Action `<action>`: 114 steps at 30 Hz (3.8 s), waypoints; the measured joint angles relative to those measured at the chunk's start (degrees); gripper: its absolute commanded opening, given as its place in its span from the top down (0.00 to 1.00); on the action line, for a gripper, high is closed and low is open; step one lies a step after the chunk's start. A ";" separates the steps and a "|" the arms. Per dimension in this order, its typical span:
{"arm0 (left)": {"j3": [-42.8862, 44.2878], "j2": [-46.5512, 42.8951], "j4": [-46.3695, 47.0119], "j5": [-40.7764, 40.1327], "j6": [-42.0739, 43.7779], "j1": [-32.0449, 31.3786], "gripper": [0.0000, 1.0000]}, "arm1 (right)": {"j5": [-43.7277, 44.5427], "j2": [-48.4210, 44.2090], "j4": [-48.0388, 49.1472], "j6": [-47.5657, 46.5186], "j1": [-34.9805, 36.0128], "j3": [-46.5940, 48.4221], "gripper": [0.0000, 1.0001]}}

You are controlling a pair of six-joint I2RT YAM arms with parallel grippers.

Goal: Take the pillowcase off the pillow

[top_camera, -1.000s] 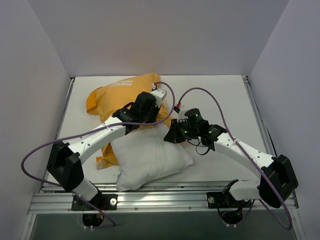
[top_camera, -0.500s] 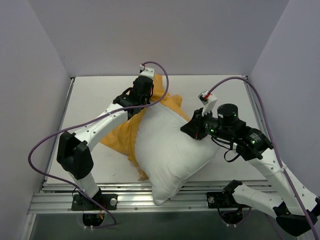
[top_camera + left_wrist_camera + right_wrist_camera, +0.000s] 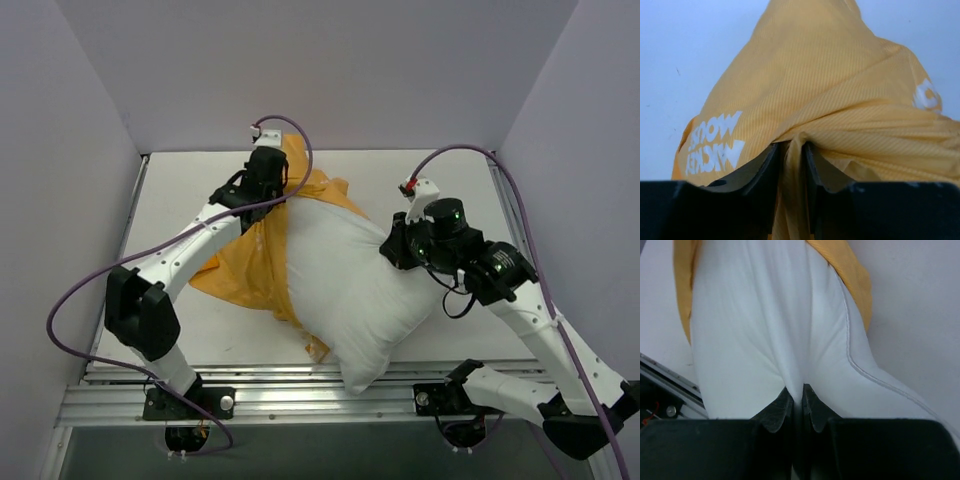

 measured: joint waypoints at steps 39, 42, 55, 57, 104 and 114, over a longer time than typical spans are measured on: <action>-56.46 -34.12 15.10 7.89 -20.20 -13.03 0.65 | 16.74 16.26 11.65 -3.19 20.87 0.09 0.06; -57.40 -34.10 17.44 8.11 -19.82 -13.07 0.79 | 18.86 17.88 11.63 -2.91 23.69 -3.15 0.04; -59.10 -38.80 20.41 9.81 -17.75 -13.00 0.89 | 26.82 20.33 16.59 -0.07 33.88 -9.03 0.00; -59.08 -38.97 20.44 10.08 -17.73 -13.00 0.89 | 27.47 20.68 17.62 0.33 34.47 -10.12 0.00; -33.79 -25.20 6.19 -0.96 -27.69 4.17 0.89 | 18.18 -4.72 -8.90 1.79 20.13 14.84 1.00; -35.65 -25.44 5.44 2.29 -25.97 7.63 0.63 | 8.04 -5.18 -2.73 1.16 19.78 5.01 0.68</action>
